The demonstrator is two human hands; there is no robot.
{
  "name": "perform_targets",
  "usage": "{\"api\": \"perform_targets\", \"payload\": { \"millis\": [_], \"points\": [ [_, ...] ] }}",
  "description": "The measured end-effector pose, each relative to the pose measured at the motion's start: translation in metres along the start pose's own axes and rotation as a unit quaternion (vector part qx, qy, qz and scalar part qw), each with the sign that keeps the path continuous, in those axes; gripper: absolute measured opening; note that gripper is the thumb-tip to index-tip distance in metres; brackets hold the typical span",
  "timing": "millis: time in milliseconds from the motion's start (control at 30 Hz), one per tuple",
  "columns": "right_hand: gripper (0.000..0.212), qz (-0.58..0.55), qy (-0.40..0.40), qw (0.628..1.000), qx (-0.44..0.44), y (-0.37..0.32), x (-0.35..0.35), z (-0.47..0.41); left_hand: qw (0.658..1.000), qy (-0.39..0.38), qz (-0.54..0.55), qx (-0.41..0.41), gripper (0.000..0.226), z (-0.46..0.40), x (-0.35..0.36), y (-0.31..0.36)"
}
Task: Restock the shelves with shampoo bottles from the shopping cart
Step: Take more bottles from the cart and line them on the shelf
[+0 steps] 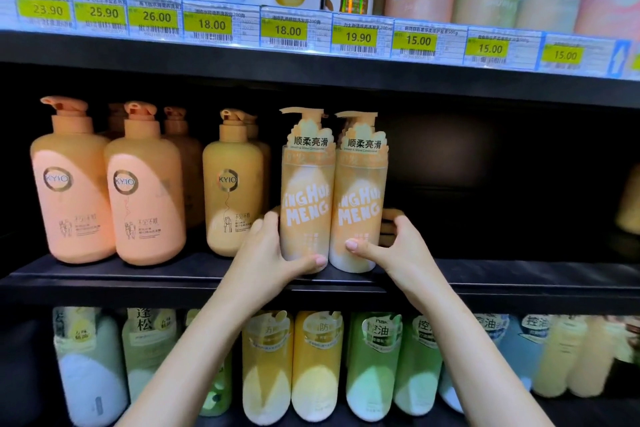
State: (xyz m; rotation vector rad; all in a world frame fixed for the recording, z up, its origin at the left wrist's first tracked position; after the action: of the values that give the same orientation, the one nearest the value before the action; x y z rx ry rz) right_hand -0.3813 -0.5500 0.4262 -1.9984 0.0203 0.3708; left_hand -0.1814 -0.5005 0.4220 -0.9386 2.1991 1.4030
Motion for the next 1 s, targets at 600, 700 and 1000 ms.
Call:
{"api": "perform_targets", "payload": {
  "millis": [600, 700, 1000],
  "points": [
    [0.042, 0.103, -0.076, 0.992, -0.009, 0.006, 0.007, -0.005, 0.998, 0.056, 0.024, -0.014, 0.069, -0.003, 0.003, -0.006],
    [0.035, 0.145, -0.080, 0.986, 0.004, 0.004, 0.011, -0.007, 0.998, 0.061, 0.011, -0.025, 0.061, -0.005, 0.005, -0.007],
    [0.039, 0.177, -0.088, 0.979, 0.040, 0.006, 0.016, -0.016, 0.995, 0.069, -0.032, -0.063, 0.055, -0.010, 0.007, -0.001]
  ]
}}
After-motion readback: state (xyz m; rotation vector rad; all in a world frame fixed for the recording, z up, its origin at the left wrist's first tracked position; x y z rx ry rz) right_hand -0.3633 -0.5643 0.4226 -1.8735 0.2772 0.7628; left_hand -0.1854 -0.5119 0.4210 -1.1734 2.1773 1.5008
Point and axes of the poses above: each hand's wrist, its own z-axis away from the middle knuckle, its own x-axis out of the palm, y = z × x, the point moved 4 cm from there along -z, towards the middle knuckle, and after that the axes turned 6 degrees about -y, right-handed, at the moved point
